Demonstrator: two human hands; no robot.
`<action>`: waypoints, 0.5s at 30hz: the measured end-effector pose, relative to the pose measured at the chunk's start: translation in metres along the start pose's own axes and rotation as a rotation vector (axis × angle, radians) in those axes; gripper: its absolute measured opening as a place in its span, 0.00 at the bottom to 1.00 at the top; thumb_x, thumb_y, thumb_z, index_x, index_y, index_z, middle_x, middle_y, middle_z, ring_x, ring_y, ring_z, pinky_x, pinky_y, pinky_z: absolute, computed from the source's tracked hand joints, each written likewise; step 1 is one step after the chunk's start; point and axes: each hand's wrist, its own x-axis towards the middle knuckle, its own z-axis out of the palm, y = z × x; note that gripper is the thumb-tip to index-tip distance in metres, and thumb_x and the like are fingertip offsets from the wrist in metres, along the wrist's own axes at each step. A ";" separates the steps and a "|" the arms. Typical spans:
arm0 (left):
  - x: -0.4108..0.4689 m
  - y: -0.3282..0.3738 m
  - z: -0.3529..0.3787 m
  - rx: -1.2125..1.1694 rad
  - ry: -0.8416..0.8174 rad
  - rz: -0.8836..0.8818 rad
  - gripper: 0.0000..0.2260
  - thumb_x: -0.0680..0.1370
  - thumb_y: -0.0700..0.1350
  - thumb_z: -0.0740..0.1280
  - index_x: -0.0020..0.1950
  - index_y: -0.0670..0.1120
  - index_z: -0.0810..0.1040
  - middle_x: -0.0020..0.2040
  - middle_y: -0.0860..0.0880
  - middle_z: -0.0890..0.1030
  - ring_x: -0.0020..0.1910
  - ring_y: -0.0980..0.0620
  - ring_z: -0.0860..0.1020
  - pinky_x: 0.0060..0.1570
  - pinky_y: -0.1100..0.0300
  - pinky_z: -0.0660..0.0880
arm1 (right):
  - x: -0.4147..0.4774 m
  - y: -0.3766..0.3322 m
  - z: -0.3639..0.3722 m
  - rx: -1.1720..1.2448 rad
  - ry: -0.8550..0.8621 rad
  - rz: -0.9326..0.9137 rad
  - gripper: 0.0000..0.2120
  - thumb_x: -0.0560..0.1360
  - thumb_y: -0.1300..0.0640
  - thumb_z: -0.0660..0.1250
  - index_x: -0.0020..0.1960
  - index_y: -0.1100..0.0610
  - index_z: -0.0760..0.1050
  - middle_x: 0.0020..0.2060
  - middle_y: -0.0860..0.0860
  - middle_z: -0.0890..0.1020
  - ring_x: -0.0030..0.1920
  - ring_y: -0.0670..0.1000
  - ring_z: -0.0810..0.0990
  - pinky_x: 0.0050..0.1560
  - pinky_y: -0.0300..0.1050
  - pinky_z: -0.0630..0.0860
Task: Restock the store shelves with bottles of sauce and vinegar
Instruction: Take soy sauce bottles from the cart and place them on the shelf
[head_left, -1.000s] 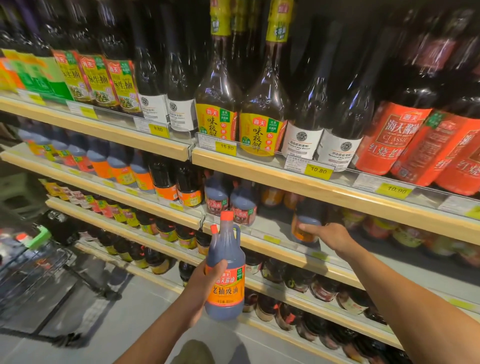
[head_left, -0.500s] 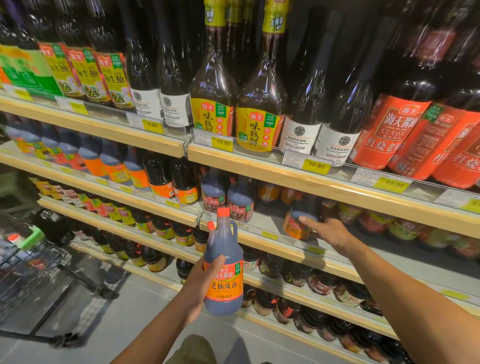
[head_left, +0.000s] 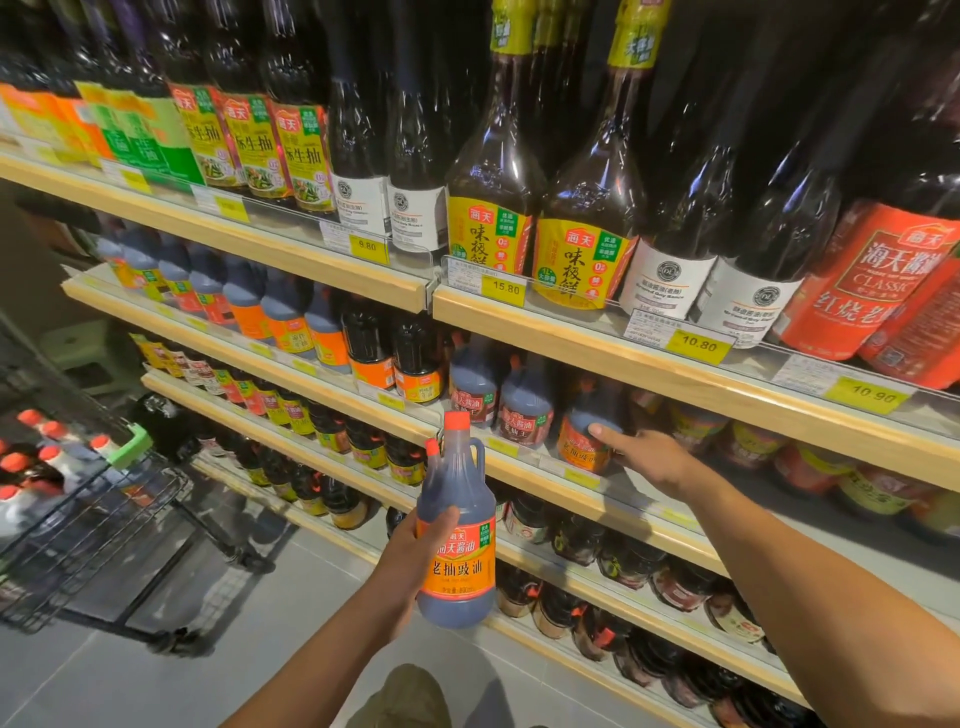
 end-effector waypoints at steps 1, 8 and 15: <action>0.000 0.000 -0.002 -0.007 -0.003 0.005 0.48 0.53 0.74 0.79 0.69 0.57 0.73 0.60 0.48 0.86 0.58 0.43 0.85 0.62 0.37 0.79 | 0.002 -0.002 0.004 -0.002 -0.005 0.002 0.26 0.75 0.44 0.74 0.65 0.57 0.73 0.41 0.43 0.80 0.38 0.39 0.81 0.29 0.27 0.73; -0.003 0.007 -0.001 0.007 -0.035 0.021 0.52 0.53 0.76 0.78 0.71 0.54 0.73 0.62 0.47 0.85 0.60 0.42 0.84 0.64 0.35 0.77 | -0.001 -0.007 0.011 -0.057 -0.008 0.014 0.27 0.72 0.39 0.74 0.61 0.57 0.77 0.54 0.47 0.83 0.43 0.42 0.83 0.39 0.32 0.74; -0.002 0.013 0.027 0.043 -0.187 0.034 0.43 0.66 0.72 0.75 0.75 0.52 0.71 0.65 0.45 0.83 0.64 0.44 0.82 0.64 0.43 0.79 | -0.045 0.007 -0.003 -0.009 0.269 -0.187 0.22 0.70 0.41 0.78 0.49 0.59 0.79 0.43 0.49 0.81 0.44 0.51 0.80 0.44 0.44 0.72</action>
